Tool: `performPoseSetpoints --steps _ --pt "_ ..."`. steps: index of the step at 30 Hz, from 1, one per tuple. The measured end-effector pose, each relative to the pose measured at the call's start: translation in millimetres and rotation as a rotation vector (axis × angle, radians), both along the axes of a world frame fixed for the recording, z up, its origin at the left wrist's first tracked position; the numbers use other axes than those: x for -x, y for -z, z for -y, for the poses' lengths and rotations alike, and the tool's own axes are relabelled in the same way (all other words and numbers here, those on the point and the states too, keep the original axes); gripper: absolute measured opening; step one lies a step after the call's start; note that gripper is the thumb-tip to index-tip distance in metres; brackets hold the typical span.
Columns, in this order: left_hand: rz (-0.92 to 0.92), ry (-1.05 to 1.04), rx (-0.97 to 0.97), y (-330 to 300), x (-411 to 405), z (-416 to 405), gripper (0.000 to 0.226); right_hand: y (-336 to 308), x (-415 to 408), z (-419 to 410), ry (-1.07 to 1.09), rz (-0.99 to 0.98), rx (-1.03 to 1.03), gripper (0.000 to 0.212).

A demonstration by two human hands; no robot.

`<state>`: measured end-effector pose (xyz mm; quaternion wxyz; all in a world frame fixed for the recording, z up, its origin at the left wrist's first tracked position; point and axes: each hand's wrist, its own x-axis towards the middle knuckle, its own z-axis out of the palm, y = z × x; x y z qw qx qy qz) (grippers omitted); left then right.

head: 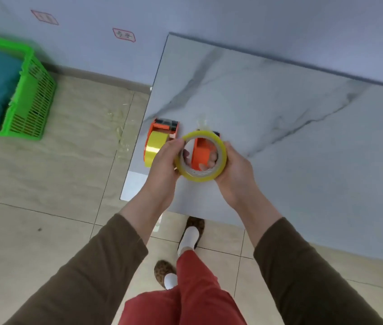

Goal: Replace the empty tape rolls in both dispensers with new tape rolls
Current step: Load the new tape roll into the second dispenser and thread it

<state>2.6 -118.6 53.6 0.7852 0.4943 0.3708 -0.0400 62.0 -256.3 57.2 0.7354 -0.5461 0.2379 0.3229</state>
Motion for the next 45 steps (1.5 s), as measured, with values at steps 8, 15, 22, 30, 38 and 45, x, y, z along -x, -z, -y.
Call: performPoseSetpoints --steps 8,15,22,30,38,45 --pt "0.050 0.001 0.108 -6 -47 24 0.035 4 -23 1 0.093 0.355 0.477 0.023" --pt "0.052 0.204 0.015 4 -51 35 0.036 6 -18 -5 0.100 0.297 0.478 0.005" --pt "-0.179 0.237 -0.313 42 -40 12 0.052 20 -13 23 0.125 0.197 0.489 0.020" --pt "-0.424 0.284 -0.235 78 -62 14 0.017 32 -1 31 0.009 0.111 0.528 0.028" --pt "-0.292 0.276 -0.033 58 -56 9 0.019 28 2 19 -0.125 0.131 0.462 0.034" --pt "-0.205 0.312 0.037 43 -43 12 0.018 23 0 12 -0.119 0.111 0.451 0.031"
